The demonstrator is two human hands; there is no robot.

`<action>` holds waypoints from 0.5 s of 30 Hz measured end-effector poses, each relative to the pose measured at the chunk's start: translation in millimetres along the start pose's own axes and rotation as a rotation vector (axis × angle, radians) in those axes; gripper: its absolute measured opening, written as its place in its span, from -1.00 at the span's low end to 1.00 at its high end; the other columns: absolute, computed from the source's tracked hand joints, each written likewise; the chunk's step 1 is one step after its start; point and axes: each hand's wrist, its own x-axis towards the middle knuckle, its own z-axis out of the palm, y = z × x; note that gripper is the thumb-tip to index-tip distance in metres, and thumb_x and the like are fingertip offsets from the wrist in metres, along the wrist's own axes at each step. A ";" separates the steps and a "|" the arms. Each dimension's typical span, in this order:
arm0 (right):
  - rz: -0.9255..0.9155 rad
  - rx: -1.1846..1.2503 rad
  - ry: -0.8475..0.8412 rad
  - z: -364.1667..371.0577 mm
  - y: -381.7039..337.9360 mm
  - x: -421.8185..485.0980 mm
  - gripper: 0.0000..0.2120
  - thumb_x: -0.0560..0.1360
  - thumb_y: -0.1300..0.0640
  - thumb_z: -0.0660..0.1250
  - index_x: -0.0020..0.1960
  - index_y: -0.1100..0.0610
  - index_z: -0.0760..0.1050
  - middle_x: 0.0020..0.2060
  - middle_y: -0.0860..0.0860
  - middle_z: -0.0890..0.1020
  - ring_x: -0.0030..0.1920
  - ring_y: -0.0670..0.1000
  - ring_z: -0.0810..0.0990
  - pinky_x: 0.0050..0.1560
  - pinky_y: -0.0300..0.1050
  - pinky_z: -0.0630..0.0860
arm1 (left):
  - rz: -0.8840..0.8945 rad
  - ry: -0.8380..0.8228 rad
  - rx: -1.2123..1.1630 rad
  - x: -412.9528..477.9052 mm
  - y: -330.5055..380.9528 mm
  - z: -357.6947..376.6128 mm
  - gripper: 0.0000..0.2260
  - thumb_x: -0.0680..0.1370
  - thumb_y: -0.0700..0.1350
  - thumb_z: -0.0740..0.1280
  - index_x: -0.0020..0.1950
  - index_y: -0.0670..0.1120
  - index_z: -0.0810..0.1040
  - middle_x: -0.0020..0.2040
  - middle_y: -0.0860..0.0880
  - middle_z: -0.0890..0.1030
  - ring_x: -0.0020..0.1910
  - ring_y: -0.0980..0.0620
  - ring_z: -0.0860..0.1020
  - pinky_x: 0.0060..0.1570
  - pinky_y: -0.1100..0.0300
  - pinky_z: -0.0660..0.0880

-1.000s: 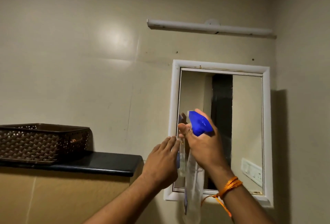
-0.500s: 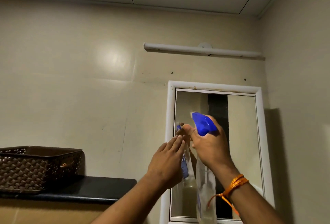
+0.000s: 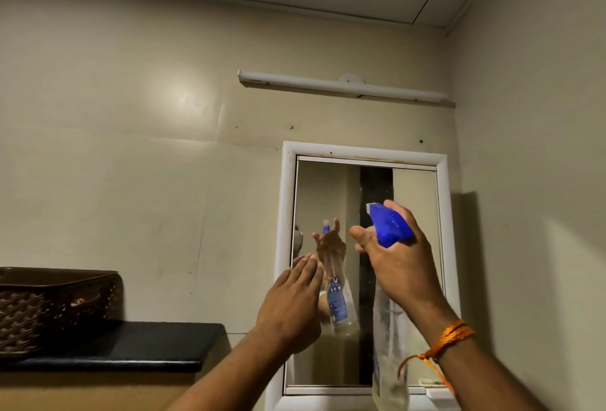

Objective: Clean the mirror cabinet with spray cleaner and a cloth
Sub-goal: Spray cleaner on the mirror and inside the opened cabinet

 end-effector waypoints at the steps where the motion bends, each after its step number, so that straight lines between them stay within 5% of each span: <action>1: 0.007 -0.010 0.007 -5.7 3.1 0.4 -0.34 0.41 -0.08 0.43 0.43 -0.04 0.27 0.12 0.02 0.55 -0.03 0.02 0.63 -0.34 -0.41 0.47 | 0.000 -0.007 -0.003 -0.6 1.5 1.5 -0.26 0.55 -0.11 0.23 0.59 -0.01 -0.16 0.60 -0.02 -0.17 0.55 0.00 -0.24 0.54 -0.01 -0.08; 5: 0.035 -0.073 0.091 -26.0 14.3 0.1 -0.51 0.41 -0.08 0.44 0.26 0.09 0.43 -0.11 0.13 0.63 -0.27 0.02 0.62 -0.46 -0.41 0.45 | -0.014 -0.026 -0.035 -2.6 6.5 11.7 -0.26 0.54 -0.17 0.22 0.59 0.00 -0.15 0.60 -0.01 -0.18 0.55 0.01 -0.25 0.54 -0.02 -0.08; 8: 0.072 -0.058 0.130 -41.3 20.7 0.4 -0.44 0.37 -0.16 0.43 0.24 0.13 0.46 -0.15 0.11 0.64 -0.33 -0.07 0.62 -0.49 -0.43 0.43 | -0.025 -0.045 -0.075 -5.0 12.7 20.4 -0.25 0.53 -0.18 0.23 0.59 0.02 -0.15 0.60 0.01 -0.18 0.55 0.02 -0.25 0.54 -0.02 -0.07; 11: 0.066 -0.060 0.137 -59.6 23.7 1.1 -0.40 0.39 -0.14 0.43 0.36 0.02 0.37 -0.09 0.06 0.65 -0.28 -0.16 0.62 -0.43 -0.50 0.41 | -0.022 -0.047 -0.105 -6.6 21.8 27.2 -0.27 0.54 -0.18 0.21 0.59 0.02 -0.14 0.60 0.02 -0.18 0.55 0.04 -0.26 0.54 0.00 -0.09; 15: 0.074 -0.033 0.185 -75.6 31.1 -2.0 -0.45 0.41 -0.01 0.47 0.33 0.00 0.35 -0.01 0.12 0.62 -0.17 -0.01 0.65 -0.43 -0.40 0.49 | -0.003 -0.044 -0.117 -9.2 34.9 32.3 -0.29 0.55 -0.20 0.19 0.59 0.01 -0.13 0.59 0.02 -0.19 0.52 0.07 -0.30 0.52 0.07 -0.24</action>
